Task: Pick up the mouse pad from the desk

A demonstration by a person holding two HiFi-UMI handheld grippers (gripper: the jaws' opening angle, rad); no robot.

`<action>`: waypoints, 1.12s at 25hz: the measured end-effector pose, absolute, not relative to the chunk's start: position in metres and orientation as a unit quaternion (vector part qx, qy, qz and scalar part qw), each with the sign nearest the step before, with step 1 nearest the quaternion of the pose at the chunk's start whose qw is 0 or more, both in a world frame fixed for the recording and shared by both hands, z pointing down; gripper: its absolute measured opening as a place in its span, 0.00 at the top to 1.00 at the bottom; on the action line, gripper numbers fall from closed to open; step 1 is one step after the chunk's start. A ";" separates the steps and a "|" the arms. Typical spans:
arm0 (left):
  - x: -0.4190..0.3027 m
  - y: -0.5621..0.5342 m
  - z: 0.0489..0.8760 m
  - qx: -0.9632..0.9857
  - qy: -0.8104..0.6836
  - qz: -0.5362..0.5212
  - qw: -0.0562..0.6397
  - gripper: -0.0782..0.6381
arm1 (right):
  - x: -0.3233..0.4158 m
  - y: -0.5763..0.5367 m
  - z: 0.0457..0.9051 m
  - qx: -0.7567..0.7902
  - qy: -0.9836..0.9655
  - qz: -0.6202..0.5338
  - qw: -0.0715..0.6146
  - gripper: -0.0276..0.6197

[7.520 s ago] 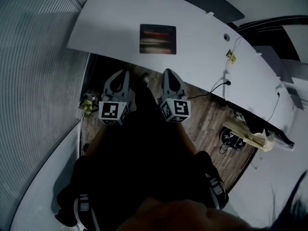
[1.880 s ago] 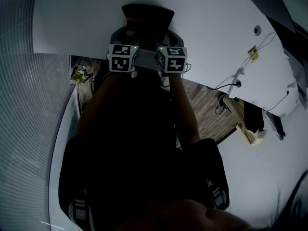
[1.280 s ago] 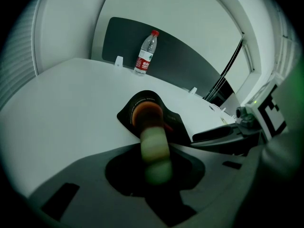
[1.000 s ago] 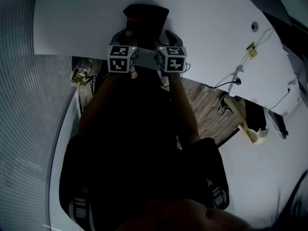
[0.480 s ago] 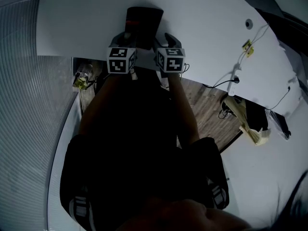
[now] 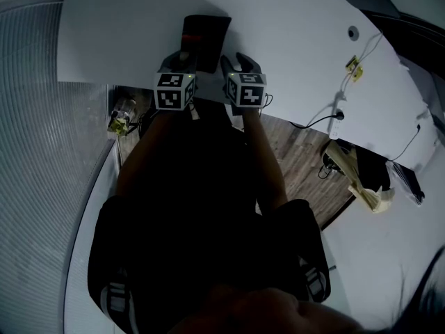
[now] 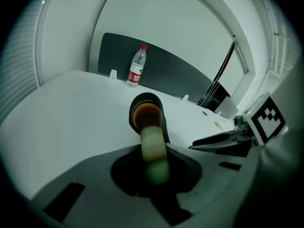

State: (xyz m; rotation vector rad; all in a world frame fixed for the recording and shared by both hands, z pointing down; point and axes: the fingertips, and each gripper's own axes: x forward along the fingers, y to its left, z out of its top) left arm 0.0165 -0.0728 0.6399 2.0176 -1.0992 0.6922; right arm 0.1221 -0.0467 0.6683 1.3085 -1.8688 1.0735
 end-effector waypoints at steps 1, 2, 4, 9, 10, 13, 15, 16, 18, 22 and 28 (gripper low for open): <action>0.018 -0.072 0.637 0.785 -0.427 0.268 0.360 0.85 | 0.123 -0.046 0.667 0.495 -0.706 0.404 0.305 0.69; 0.018 -0.071 0.635 0.786 -0.428 0.267 0.358 0.85 | 0.125 -0.044 0.667 0.495 -0.707 0.403 0.304 0.70; 0.020 -0.068 0.630 0.787 -0.429 0.265 0.355 0.85 | 0.127 -0.042 0.664 0.497 -0.708 0.400 0.302 0.72; 0.025 -0.062 0.619 0.792 -0.431 0.264 0.343 0.86 | 0.134 -0.037 0.654 0.499 -0.715 0.393 0.292 0.81; 0.026 -0.060 0.616 0.793 -0.431 0.263 0.342 0.86 | 0.135 -0.036 0.651 0.500 -0.716 0.391 0.291 0.83; 0.028 -0.054 0.606 0.795 -0.434 0.261 0.334 0.86 | 0.138 -0.032 0.643 0.502 -0.720 0.386 0.285 0.84; 0.030 -0.050 0.600 0.796 -0.435 0.261 0.329 0.86 | 0.141 -0.031 0.637 0.505 -0.722 0.384 0.276 0.86; 0.031 -0.048 0.597 0.796 -0.437 0.261 0.328 0.86 | 0.143 -0.030 0.633 0.506 -0.723 0.383 0.273 0.87; 0.031 -0.045 0.589 0.796 -0.441 0.258 0.325 0.86 | 0.145 -0.028 0.626 0.508 -0.724 0.382 0.267 0.89; 0.028 -0.039 0.572 0.798 -0.449 0.249 0.317 0.86 | 0.147 -0.025 0.611 0.516 -0.727 0.374 0.255 0.94; 0.019 -0.035 0.549 0.806 -0.448 0.251 0.295 0.86 | 0.148 -0.029 0.590 0.521 -0.737 0.359 0.239 0.95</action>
